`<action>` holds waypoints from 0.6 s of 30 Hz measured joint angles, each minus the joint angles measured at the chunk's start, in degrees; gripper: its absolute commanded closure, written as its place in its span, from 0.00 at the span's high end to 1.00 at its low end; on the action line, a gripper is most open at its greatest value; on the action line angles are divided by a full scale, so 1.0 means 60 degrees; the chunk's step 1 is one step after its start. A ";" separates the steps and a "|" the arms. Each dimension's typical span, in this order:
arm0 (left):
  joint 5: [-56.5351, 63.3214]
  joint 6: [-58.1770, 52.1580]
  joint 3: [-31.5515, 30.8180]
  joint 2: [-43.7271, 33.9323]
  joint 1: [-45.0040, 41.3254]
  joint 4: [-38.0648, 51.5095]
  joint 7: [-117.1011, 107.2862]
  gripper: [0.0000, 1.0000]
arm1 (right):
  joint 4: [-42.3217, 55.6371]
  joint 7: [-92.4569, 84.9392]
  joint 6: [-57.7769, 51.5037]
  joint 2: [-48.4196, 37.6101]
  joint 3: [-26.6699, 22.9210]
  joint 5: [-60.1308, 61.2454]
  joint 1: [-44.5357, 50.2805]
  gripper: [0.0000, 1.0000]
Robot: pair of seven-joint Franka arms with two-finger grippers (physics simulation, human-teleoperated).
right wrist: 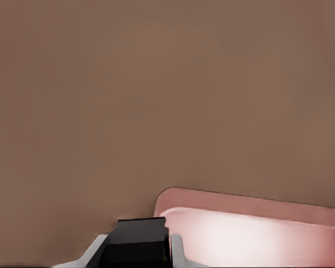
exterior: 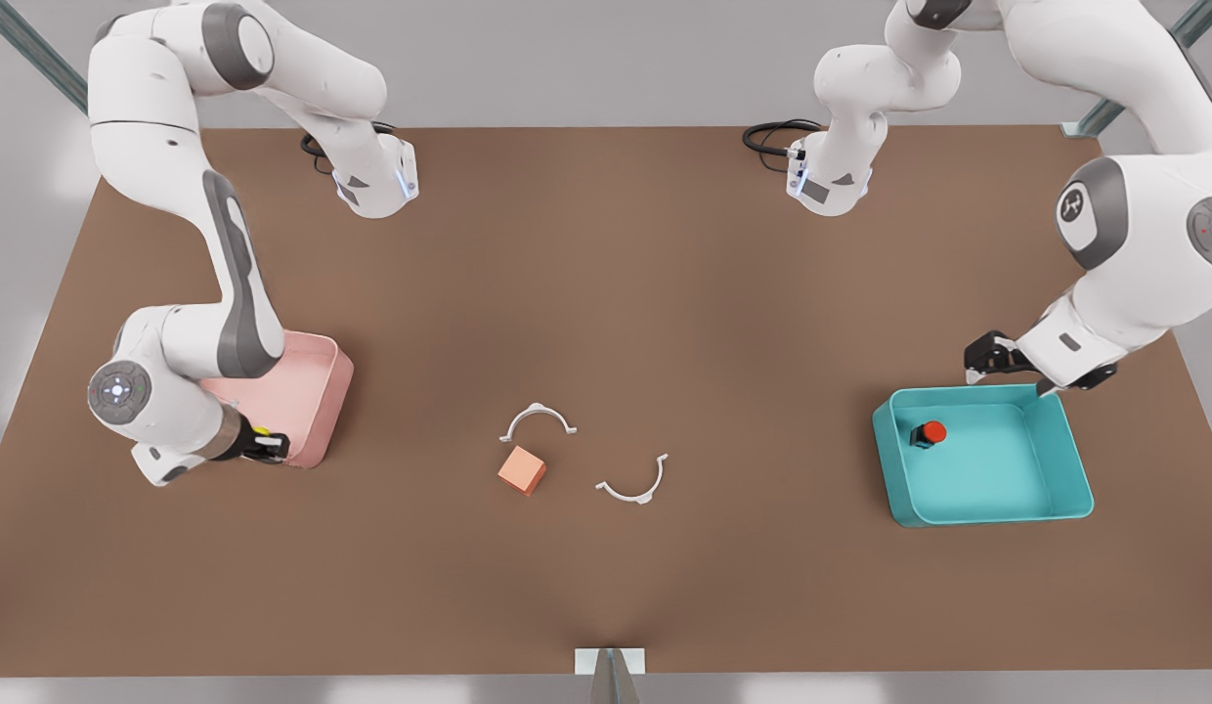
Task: Place the red button in the blue storage box with the left arm, and place the yellow button in the pink storage box with the right arm
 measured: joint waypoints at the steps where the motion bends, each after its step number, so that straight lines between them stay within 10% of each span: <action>1: 0.0001 -0.0041 0.0000 0.0005 0.0009 -0.0011 -0.0061 1.00 | -0.0263 -0.0155 -0.0133 -0.0129 0.0007 -0.0037 -0.0230 0.49; 5: 0.0003 -0.0153 0.0001 0.0013 -0.0004 -0.0031 -0.0275 1.00 | -0.1823 -0.0690 -0.0385 -0.0924 0.0023 -0.0114 -0.0714 0.49; 8: 0.0003 -0.0199 0.0000 0.0019 -0.0007 -0.0037 -0.0406 1.00 | -0.2092 -0.0968 -0.0415 -0.0959 0.0021 -0.0216 -0.0809 0.98; 18: 0.0003 -0.0328 0.0000 0.0077 -0.0027 -0.0052 -0.0719 1.00 | 0.1462 -0.1411 -0.0907 -0.1163 0.0600 -0.0167 0.0192 1.00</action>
